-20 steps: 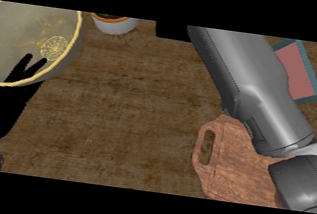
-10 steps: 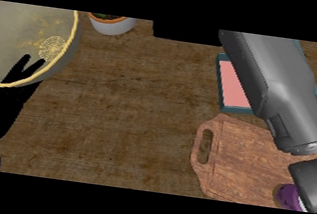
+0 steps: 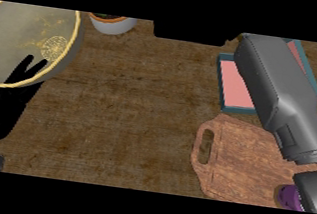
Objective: Pick the lemon from the cutting board and place it in the cardboard box
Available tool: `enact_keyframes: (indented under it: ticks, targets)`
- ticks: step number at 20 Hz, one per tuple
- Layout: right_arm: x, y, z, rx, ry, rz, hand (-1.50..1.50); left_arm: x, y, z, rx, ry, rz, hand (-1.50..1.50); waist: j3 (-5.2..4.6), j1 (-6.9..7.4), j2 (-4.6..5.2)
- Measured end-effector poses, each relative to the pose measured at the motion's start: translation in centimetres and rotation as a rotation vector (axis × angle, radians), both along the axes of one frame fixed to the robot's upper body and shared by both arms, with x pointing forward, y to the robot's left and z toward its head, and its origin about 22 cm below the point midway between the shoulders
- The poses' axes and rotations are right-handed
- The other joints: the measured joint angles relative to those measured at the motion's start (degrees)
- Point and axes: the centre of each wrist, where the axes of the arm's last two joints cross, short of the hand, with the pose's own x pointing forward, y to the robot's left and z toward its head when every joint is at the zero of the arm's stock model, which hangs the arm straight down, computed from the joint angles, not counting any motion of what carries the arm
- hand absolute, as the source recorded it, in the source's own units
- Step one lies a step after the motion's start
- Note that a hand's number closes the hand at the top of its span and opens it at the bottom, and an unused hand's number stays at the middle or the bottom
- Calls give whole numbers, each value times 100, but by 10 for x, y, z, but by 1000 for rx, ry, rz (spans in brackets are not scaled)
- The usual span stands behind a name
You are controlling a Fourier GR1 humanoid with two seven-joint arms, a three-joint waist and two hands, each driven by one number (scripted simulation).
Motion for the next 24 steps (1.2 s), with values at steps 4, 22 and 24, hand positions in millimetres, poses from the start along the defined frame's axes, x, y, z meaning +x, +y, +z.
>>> enact_keyframes:
  ticks: [4, 22, 24]
  targets:
    - [-2, -22, -28, 118, 64, -49, -150, 0, 1, 0, -2, 2, -6, 0, 1, 6, 6]
    - [-19, -42, -55, 397, -397, -31, -150, -2, 9, 3, -2, 8, 19, 0, 5, -108, -51]
    - [-24, -44, -57, 433, -471, -40, -150, -4, 9, 0, -1, 11, 26, 0, 3, -152, -68]
